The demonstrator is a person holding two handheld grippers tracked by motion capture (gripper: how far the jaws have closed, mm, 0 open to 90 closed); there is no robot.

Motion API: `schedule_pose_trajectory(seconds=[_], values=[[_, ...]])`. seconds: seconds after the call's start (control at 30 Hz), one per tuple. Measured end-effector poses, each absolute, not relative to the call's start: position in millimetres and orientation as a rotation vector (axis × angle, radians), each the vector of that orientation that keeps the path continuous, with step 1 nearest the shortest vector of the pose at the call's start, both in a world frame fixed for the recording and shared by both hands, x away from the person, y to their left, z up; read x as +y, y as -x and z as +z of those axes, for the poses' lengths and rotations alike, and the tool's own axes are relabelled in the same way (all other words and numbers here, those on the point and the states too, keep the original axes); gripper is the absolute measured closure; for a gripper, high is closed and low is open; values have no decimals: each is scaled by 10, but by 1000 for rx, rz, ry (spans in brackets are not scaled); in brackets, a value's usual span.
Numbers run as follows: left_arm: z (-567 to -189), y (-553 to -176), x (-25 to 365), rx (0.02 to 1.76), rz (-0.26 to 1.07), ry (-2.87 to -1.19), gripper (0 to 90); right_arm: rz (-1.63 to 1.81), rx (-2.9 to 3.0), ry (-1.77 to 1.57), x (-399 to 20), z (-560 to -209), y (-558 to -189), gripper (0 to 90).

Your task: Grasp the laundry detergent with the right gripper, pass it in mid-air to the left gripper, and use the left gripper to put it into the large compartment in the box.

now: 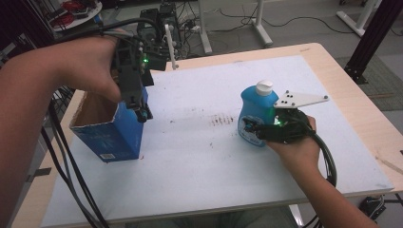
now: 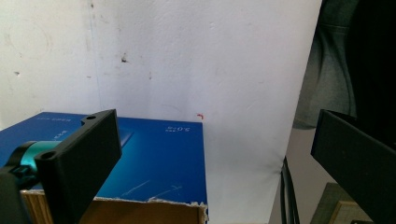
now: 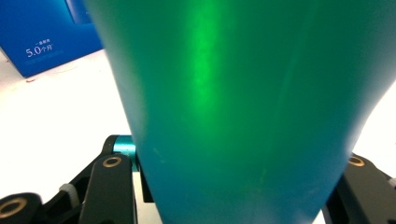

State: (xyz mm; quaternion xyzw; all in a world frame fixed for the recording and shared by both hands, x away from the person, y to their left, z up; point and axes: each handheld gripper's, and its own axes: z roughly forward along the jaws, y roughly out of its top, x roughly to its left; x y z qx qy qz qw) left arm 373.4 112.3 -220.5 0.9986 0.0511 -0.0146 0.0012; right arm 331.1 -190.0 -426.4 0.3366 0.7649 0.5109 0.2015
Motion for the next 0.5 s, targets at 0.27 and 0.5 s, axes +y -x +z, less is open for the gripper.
schedule_pose_trajectory(seconds=[0.27,0.5], values=[[-2229,-3735,1114,163,-52,-3132,16,1429,2132,-911,-1904,-4269,-3303,461],[-2222,-3735,1095,152,-53,-3131,16,1430,2144,-901,-1903,-4261,-3303,472]])
